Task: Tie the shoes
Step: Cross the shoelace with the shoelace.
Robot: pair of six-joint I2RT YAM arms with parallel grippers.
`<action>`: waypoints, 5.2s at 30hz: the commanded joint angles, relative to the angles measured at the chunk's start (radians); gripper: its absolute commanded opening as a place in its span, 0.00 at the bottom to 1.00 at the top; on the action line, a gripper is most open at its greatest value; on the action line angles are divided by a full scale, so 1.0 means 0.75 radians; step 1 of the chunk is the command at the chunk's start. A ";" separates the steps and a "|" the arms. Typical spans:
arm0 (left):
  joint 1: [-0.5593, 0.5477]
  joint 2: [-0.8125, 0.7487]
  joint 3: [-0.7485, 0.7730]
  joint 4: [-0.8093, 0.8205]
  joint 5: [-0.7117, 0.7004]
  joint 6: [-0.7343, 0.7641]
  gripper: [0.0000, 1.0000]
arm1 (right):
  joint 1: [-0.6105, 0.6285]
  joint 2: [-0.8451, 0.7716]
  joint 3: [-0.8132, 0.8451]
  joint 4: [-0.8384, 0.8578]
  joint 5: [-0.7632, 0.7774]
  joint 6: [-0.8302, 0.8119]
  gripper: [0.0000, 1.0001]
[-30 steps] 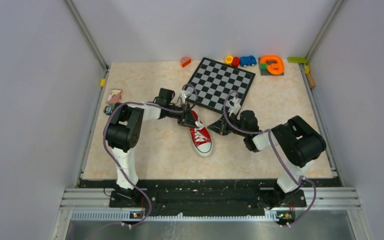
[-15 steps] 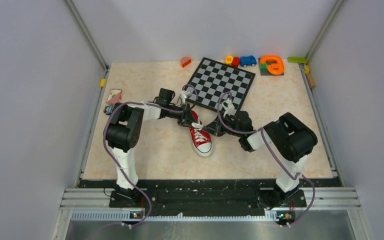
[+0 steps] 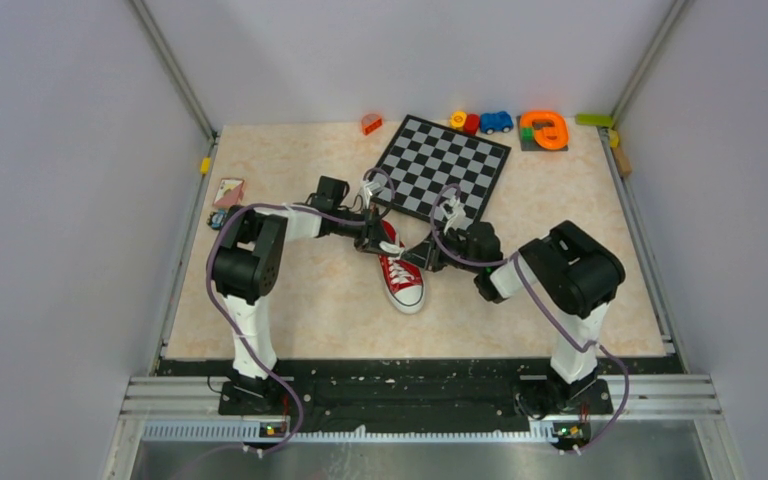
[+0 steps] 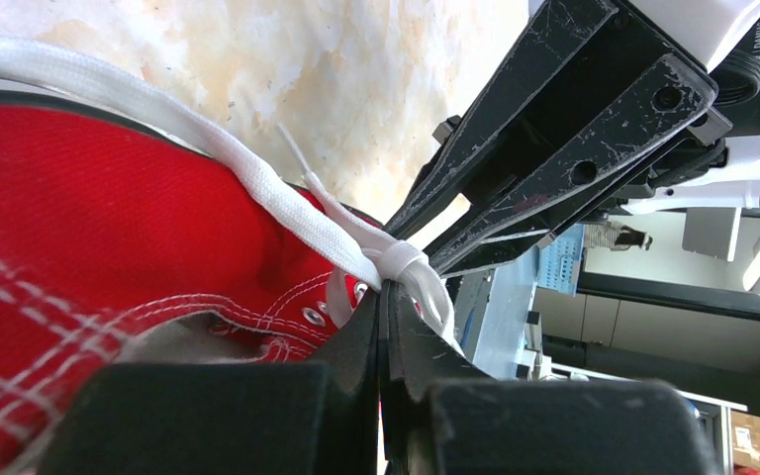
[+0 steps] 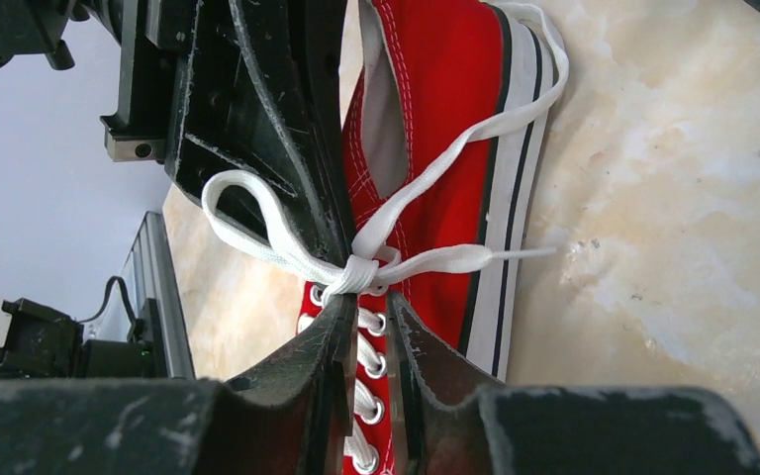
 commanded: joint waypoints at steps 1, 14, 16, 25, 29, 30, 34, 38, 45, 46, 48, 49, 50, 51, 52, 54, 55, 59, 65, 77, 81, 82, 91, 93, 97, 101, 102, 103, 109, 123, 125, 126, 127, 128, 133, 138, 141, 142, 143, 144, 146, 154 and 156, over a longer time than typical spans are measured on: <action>-0.005 -0.002 0.038 -0.010 0.026 0.024 0.00 | 0.020 0.045 0.062 0.143 -0.024 -0.049 0.19; 0.001 0.046 0.058 -0.018 0.080 0.043 0.00 | 0.013 0.104 0.076 0.380 -0.142 -0.043 0.23; 0.005 0.063 0.072 -0.029 0.090 0.052 0.00 | 0.004 0.115 0.074 0.401 -0.153 -0.039 0.24; 0.009 0.102 0.107 -0.080 0.095 0.089 0.00 | -0.017 0.133 0.093 0.437 -0.180 -0.025 0.26; 0.009 0.104 0.100 -0.079 0.109 0.093 0.00 | -0.017 0.149 0.114 0.401 -0.173 -0.034 0.26; 0.009 0.104 0.096 -0.079 0.114 0.095 0.00 | -0.018 0.152 0.119 0.394 -0.170 -0.037 0.26; -0.002 0.100 0.072 -0.072 0.133 0.096 0.00 | -0.019 0.169 0.131 0.400 -0.169 -0.041 0.27; -0.009 0.106 0.065 -0.074 0.123 0.096 0.00 | -0.019 0.201 0.147 0.456 -0.185 -0.003 0.27; -0.010 0.117 0.074 -0.053 0.121 0.073 0.00 | -0.033 0.178 0.107 0.486 -0.213 0.022 0.25; -0.011 0.118 0.076 -0.053 0.121 0.072 0.00 | -0.038 0.175 0.102 0.493 -0.229 0.029 0.27; -0.011 0.121 0.082 -0.053 0.119 0.071 0.00 | -0.050 0.175 0.095 0.507 -0.263 0.050 0.29; -0.011 0.121 0.083 -0.052 0.119 0.070 0.00 | -0.055 0.176 0.095 0.513 -0.279 0.054 0.29; -0.011 0.123 0.086 -0.053 0.119 0.069 0.00 | -0.059 0.174 0.096 0.512 -0.296 0.056 0.29; -0.011 0.124 0.087 -0.053 0.120 0.068 0.00 | -0.061 0.173 0.098 0.512 -0.310 0.055 0.28; -0.011 0.125 0.089 -0.052 0.120 0.067 0.00 | -0.065 0.171 0.099 0.507 -0.321 0.055 0.28; -0.011 0.125 0.092 -0.052 0.122 0.067 0.00 | -0.070 0.171 0.102 0.497 -0.340 0.048 0.28; -0.010 0.125 0.094 -0.051 0.122 0.067 0.00 | -0.072 0.170 0.105 0.486 -0.347 0.045 0.27; -0.011 0.125 0.099 -0.049 0.124 0.065 0.00 | -0.079 0.182 0.125 0.480 -0.397 0.028 0.27; -0.010 0.129 0.098 -0.048 0.125 0.067 0.00 | -0.083 0.213 0.156 0.476 -0.438 0.017 0.20; -0.009 0.123 0.100 -0.050 0.129 0.070 0.00 | -0.085 0.226 0.189 0.406 -0.468 -0.047 0.00; -0.009 0.117 0.101 -0.048 0.126 0.071 0.00 | -0.087 0.227 0.188 0.401 -0.466 -0.047 0.00; -0.009 0.116 0.101 -0.049 0.126 0.071 0.00 | -0.087 0.225 0.187 0.399 -0.463 -0.047 0.00; -0.009 0.101 0.098 -0.050 0.124 0.071 0.04 | -0.089 0.210 0.186 0.332 -0.442 -0.068 0.00; -0.009 0.097 0.094 -0.051 0.128 0.074 0.06 | -0.091 0.206 0.188 0.311 -0.436 -0.073 0.00; -0.007 0.090 0.090 -0.049 0.125 0.077 0.09 | -0.095 0.193 0.188 0.269 -0.429 -0.089 0.00; -0.007 0.090 0.093 -0.046 0.124 0.072 0.10 | -0.097 0.184 0.190 0.232 -0.415 -0.097 0.00; -0.006 0.089 0.092 -0.043 0.125 0.070 0.10 | -0.097 0.181 0.190 0.225 -0.415 -0.101 0.00; -0.005 0.088 0.093 -0.043 0.125 0.068 0.11 | -0.098 0.177 0.190 0.212 -0.408 -0.103 0.00; 0.001 0.086 0.086 -0.036 0.126 0.063 0.07 | -0.101 0.141 0.190 0.118 -0.367 -0.149 0.00; 0.007 0.086 0.077 0.025 0.141 0.013 0.00 | -0.101 0.121 0.162 0.131 -0.376 -0.179 0.11; 0.008 0.082 0.076 0.027 0.141 0.012 0.00 | -0.101 0.130 0.158 0.144 -0.386 -0.189 0.16; 0.007 0.082 0.077 0.029 0.142 0.010 0.00 | -0.101 0.138 0.155 0.164 -0.394 -0.191 0.17; 0.007 0.082 0.077 0.028 0.141 0.010 0.00 | -0.101 0.144 0.153 0.179 -0.398 -0.191 0.19; 0.008 0.082 0.077 0.028 0.141 0.010 0.00 | -0.101 0.153 0.156 0.181 -0.400 -0.193 0.19; 0.007 0.084 0.073 0.030 0.144 0.012 0.00 | -0.101 0.176 0.173 0.200 -0.415 -0.182 0.17; 0.007 0.080 0.073 0.034 0.151 0.007 0.00 | -0.101 0.185 0.178 0.186 -0.415 -0.181 0.20; 0.007 0.076 0.070 0.058 0.157 -0.013 0.00 | -0.101 0.193 0.180 0.185 -0.419 -0.173 0.19; 0.007 0.076 0.068 0.065 0.157 -0.018 0.00 | -0.101 0.198 0.180 0.192 -0.423 -0.166 0.19; 0.007 0.074 0.065 0.066 0.158 -0.021 0.00 | -0.101 0.202 0.181 0.198 -0.426 -0.159 0.17; 0.007 0.074 0.064 0.066 0.159 -0.023 0.00 | -0.101 0.206 0.182 0.205 -0.429 -0.152 0.12; 0.007 0.072 0.061 0.066 0.159 -0.023 0.00 | -0.101 0.212 0.180 0.222 -0.433 -0.138 0.00; 0.007 0.068 0.056 0.066 0.145 -0.019 0.06 | -0.103 0.153 0.180 0.097 -0.368 -0.164 0.00; 0.008 0.068 0.056 0.066 0.145 -0.017 0.06 | -0.103 0.123 0.182 0.016 -0.335 -0.193 0.00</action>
